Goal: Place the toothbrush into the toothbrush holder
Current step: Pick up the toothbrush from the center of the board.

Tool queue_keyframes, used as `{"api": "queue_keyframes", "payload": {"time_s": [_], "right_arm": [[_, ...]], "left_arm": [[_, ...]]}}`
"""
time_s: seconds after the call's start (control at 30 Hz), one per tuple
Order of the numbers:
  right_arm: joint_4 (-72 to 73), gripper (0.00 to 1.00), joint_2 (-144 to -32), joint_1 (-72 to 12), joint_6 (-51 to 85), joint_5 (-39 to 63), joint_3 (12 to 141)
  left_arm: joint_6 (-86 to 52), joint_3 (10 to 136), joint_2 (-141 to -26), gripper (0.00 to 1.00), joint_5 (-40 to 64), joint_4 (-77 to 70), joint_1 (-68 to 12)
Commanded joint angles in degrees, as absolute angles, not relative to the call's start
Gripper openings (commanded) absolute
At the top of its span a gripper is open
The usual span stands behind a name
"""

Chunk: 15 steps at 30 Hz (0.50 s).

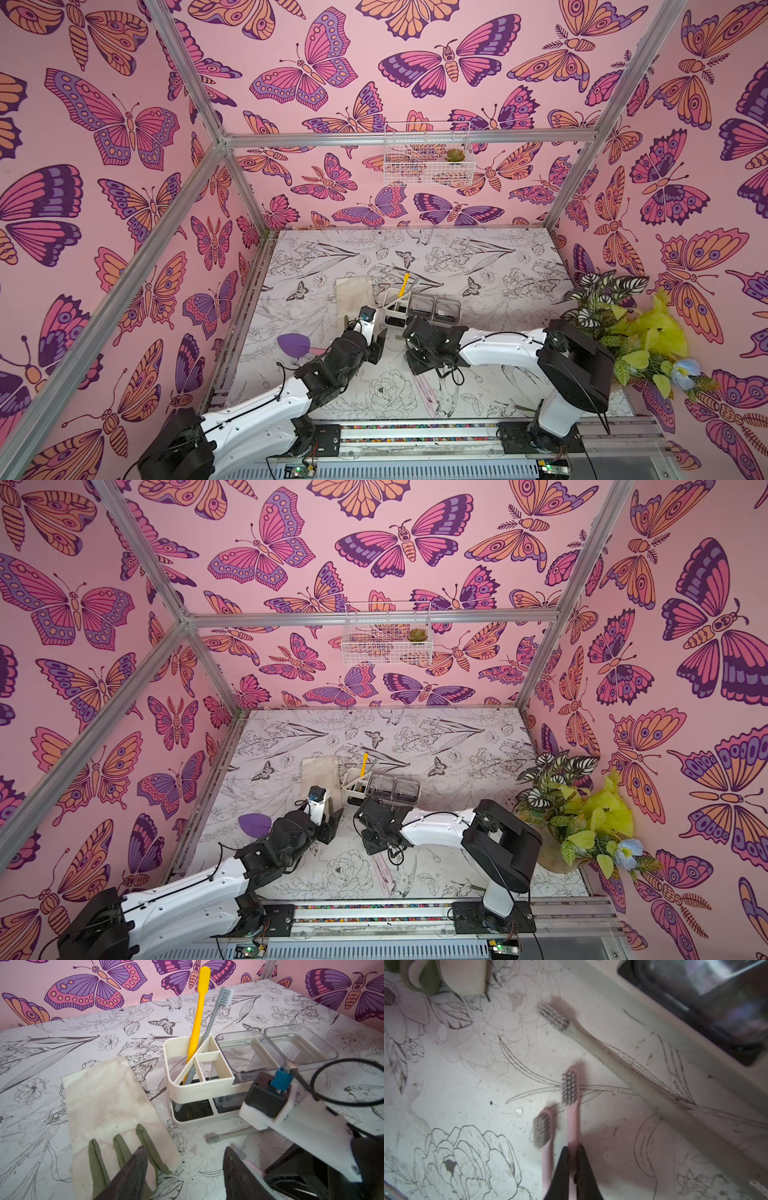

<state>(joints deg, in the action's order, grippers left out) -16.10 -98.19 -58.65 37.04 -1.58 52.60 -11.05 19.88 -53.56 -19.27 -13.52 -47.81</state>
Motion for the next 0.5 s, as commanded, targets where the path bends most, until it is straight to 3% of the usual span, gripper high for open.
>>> {"api": "queue_keyframes", "payload": {"time_s": [0.0, 0.47], "right_arm": [[-21.8, 0.00, -99.3, -58.8, 36.1, -3.9, 51.7], [-22.6, 0.00, -94.4, -58.8, 36.1, -5.8, 50.3]], "left_arm": [[-11.7, 20.7, -53.9, 0.60, -18.8, -13.2, -48.1], [-11.7, 20.9, -54.3, 0.60, -19.2, -13.0, -48.0]]}}
